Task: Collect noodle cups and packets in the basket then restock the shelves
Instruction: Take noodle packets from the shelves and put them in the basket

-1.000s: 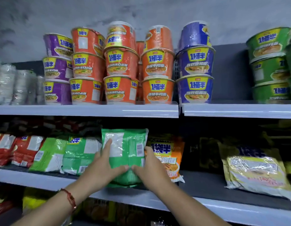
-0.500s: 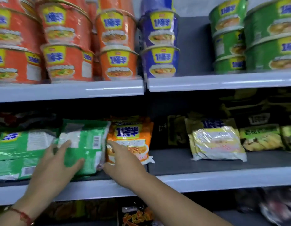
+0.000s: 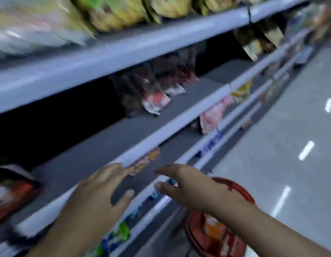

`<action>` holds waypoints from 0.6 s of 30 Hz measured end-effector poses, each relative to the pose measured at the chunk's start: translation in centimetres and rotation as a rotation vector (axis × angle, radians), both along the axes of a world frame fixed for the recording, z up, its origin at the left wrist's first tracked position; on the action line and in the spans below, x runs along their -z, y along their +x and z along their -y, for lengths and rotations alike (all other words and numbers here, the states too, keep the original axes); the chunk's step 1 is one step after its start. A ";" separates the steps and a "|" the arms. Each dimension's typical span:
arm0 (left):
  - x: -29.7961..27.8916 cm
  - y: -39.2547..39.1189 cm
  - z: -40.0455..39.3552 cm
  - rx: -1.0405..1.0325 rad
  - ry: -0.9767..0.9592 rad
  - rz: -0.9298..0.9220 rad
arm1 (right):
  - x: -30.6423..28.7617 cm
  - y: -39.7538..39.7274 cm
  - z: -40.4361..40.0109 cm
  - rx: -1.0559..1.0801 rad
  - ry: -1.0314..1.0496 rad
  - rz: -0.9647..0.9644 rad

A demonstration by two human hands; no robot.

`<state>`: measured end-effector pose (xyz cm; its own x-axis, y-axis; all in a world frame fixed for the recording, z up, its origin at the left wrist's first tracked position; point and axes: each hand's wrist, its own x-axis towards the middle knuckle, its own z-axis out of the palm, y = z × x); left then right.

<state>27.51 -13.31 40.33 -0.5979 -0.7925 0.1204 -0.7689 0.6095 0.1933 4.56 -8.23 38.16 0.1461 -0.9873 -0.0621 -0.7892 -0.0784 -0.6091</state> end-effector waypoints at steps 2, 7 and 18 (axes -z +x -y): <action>7.3 -6.0 0.7 0.066 0.163 0.085 | 7.5 -6.3 -1.9 0.131 0.195 -0.113; 27.2 -18.8 0.1 0.158 0.682 0.222 | 26.4 -18.7 -7.2 0.444 0.662 -0.053; 63.2 -33.3 -1.0 0.100 0.937 0.527 | 56.6 -29.4 -7.1 0.682 0.884 0.199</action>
<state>-5.80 -12.30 -22.91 -0.4641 -0.3802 -0.8000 -0.8469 0.4552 0.2749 -24.82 -1.08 -18.47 -0.3205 -0.4865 -0.8128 -0.3856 0.8507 -0.3571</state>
